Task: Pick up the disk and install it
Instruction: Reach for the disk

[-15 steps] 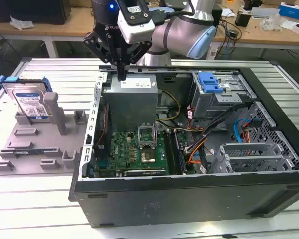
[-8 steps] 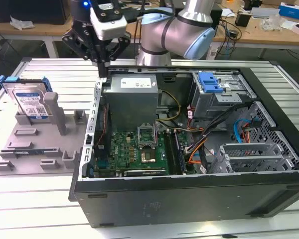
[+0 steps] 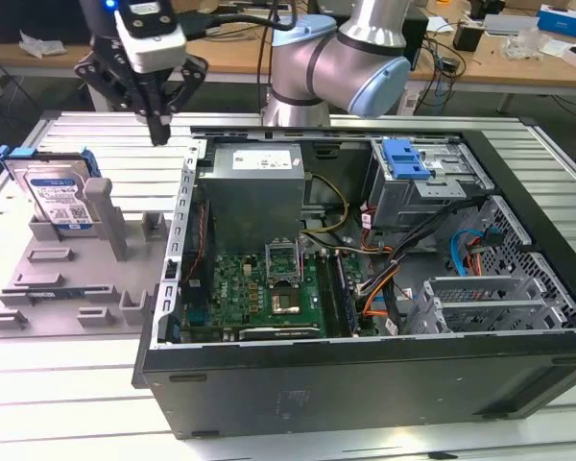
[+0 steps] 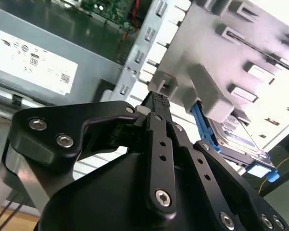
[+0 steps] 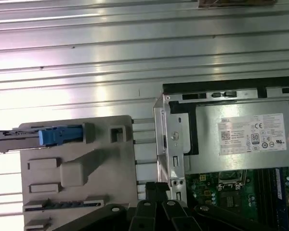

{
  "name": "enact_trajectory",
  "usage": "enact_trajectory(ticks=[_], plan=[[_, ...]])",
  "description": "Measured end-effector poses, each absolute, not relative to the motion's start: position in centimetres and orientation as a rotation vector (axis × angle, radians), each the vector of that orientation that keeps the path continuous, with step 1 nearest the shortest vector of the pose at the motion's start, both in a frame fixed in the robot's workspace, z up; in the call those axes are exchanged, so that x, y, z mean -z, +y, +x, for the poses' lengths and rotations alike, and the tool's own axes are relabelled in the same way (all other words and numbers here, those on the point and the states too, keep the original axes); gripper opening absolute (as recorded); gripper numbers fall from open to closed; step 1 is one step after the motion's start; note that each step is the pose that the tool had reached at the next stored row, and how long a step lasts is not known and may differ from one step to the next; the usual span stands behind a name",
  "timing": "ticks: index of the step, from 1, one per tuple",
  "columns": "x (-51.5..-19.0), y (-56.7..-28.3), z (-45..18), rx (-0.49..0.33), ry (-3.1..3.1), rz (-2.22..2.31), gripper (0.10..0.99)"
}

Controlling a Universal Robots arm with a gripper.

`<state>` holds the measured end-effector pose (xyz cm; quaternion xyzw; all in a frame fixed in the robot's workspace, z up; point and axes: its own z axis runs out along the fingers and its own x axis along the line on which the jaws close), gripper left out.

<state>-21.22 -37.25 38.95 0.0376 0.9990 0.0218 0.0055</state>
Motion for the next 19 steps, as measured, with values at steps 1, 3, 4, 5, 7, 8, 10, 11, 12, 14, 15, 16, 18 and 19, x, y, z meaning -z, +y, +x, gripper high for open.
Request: enact_trajectory(ticks=[1,3,4,5,7,8,10,11,12,14,15,16,18,19], plan=[[-38.9,-37.1,-21.6,-0.068,3.128,0.118,0.106],[-38.7,-36.6,-22.7,-0.068,3.128,0.118,0.106],[-38.7,-36.2,-23.3,-0.068,3.128,0.117,0.106],[-38.6,-36.0,-23.8,-0.068,3.128,0.118,0.106],[-38.5,-35.4,-24.7,-0.068,3.128,0.118,0.106],[-38.5,-35.2,-25.1,-0.068,3.128,0.118,0.106],[-38.3,-34.6,-26.1,-0.068,3.128,0.118,0.106],[-38.3,-34.4,-26.5,-0.068,3.127,0.118,0.106],[-38.2,-34.2,-26.9,-0.068,3.128,0.117,0.106],[-38.0,-33.5,-28.6,-0.068,3.128,0.117,0.106],[-37.9,-33.3,-29.2,-0.068,3.128,0.118,0.106],[-37.8,-33.0,-30.4,-0.068,3.129,0.118,0.106],[-37.6,-32.6,-31.5,-0.068,3.130,0.118,0.106],[-37.6,-32.5,-32.0,-0.068,3.131,0.118,0.106]])
